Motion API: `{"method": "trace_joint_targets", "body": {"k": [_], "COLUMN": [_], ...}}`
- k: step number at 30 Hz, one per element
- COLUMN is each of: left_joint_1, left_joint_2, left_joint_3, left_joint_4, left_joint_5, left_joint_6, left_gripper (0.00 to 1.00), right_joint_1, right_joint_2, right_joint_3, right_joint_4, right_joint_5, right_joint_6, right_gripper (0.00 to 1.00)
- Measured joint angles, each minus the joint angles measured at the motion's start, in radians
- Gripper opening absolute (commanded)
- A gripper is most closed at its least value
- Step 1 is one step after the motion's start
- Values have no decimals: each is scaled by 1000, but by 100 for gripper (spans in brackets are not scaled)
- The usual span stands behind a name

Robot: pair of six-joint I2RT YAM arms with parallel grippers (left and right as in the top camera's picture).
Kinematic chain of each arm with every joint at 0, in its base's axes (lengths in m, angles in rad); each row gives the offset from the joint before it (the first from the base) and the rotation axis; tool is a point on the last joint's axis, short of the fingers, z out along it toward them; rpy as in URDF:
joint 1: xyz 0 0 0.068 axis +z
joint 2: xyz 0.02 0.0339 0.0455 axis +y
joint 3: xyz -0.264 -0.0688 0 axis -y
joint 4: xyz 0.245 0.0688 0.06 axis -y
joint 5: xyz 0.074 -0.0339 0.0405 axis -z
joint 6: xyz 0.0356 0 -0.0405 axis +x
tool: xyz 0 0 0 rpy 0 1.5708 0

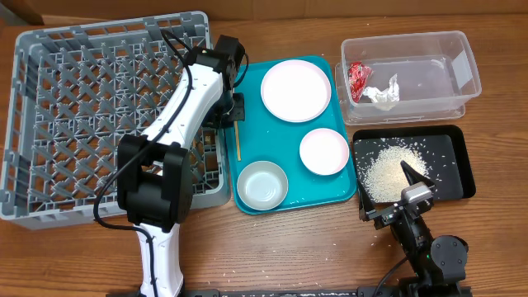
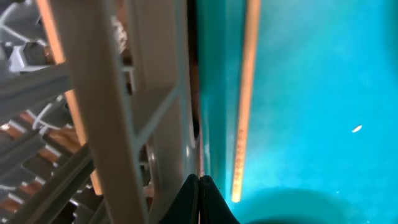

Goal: Sort waste into correct bins and load items into the dishwasher
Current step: 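Reach the left gripper to the second chopstick on the teal tray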

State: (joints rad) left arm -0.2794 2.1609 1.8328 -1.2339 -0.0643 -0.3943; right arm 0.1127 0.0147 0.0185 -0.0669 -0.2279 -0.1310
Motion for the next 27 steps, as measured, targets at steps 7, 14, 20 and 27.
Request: {"method": "trace_joint_targets", "body": {"k": [7,14,20,27], "left_joint_1": [87,138,88,14], "left_joint_2": [-1,-5,-10,-16], "left_joint_3": [0,0,0,-36], "left_joint_4": [1,10,4,27], "left_joint_5": [49,92,119,151], "left_joint_6": [-21,68,159,56], "left_gripper": [5,24,29,28], "right_joint_1": [0,0,0,0], "right_joint_2": [0,0,0,0], "right_joint_3": [0,0,0,0], "right_joint_4": [0,0,0,0], "right_joint_5": [0,0,0,0], "right_joint_6": [0,0,0,0], "right_gripper": [100,100,100,100]}}
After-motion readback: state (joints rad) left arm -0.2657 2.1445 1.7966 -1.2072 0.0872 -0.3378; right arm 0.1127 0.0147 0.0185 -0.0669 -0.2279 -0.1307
